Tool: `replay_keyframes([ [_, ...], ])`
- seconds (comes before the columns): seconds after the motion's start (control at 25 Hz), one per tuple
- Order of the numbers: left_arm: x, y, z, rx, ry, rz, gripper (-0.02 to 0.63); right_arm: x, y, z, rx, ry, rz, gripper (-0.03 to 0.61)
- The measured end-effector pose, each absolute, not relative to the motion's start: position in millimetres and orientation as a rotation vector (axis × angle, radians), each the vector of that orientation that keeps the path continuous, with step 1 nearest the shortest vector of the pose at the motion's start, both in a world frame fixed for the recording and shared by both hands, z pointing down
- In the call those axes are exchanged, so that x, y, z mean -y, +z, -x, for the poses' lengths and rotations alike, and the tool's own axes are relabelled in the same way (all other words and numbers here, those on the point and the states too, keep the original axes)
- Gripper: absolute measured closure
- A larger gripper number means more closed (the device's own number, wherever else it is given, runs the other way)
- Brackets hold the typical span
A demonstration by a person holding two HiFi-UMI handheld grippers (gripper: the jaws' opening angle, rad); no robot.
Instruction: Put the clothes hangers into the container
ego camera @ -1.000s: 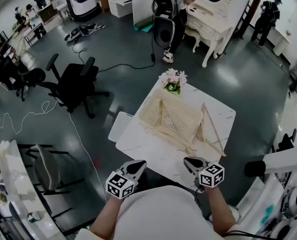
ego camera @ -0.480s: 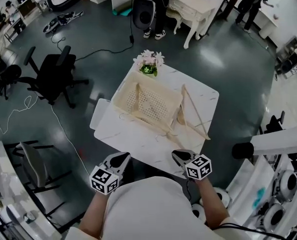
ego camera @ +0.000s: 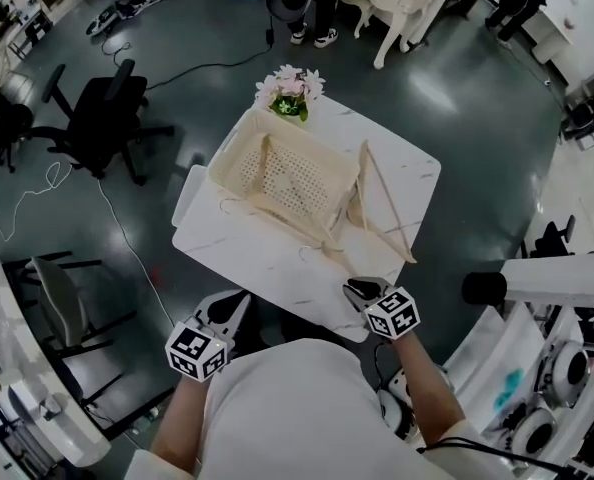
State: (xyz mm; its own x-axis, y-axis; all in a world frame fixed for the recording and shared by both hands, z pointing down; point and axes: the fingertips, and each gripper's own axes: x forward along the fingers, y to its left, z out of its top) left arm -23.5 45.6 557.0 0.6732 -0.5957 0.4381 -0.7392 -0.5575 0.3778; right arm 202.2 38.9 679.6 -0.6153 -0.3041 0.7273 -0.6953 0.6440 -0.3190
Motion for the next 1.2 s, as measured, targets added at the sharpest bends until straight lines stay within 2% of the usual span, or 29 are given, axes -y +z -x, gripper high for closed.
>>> replay_keyframes([
  [0.8,-63,586,29,1.117,0.394,-2.221,0.606,-9,822,-247,1.917,0.615,-0.696,0.452],
  [1.2,-71,600,43,1.156,0.398,-2.156,0.606,-6,852,-243,1.816,0.564,-0.695,0.437],
])
